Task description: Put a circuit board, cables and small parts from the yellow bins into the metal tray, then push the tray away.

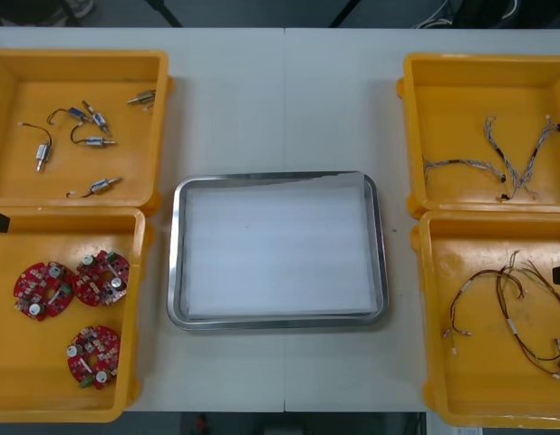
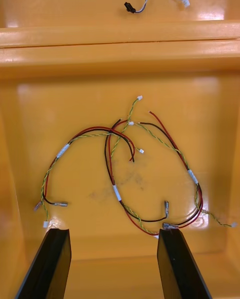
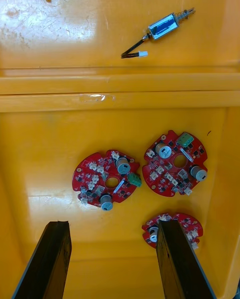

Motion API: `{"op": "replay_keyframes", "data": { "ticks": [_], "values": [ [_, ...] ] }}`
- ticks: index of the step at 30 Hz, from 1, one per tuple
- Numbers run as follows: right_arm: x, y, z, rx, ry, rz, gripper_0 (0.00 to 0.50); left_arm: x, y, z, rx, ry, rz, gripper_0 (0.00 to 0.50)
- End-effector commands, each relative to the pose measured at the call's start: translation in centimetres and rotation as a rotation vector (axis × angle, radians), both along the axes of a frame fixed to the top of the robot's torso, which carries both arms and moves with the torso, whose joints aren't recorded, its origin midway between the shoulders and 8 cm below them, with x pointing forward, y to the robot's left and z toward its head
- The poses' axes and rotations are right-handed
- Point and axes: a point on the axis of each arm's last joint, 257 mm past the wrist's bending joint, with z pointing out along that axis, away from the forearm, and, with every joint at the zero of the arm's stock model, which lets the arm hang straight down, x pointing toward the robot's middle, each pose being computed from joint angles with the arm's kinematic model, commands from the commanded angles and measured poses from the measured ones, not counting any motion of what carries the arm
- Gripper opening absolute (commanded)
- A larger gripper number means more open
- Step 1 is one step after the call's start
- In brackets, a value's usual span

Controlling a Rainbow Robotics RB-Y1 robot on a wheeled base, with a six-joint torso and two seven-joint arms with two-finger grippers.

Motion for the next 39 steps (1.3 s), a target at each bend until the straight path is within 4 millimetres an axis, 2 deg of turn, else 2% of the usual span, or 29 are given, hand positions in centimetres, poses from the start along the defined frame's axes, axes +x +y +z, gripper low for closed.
{"op": "replay_keyframes", "data": {
  "ticks": [1, 39],
  "values": [
    [-0.55, -0.85, 0.55, -0.053, 0.000, 0.014, 0.500, -0.36, 1.97, 1.20, 0.073, -0.009, -0.026, 0.500],
    [-0.55, -0.85, 0.55, -0.053, 0.000, 0.014, 0.500, -0.36, 1.97, 1.20, 0.073, -0.009, -0.026, 0.500]
  ]
}}
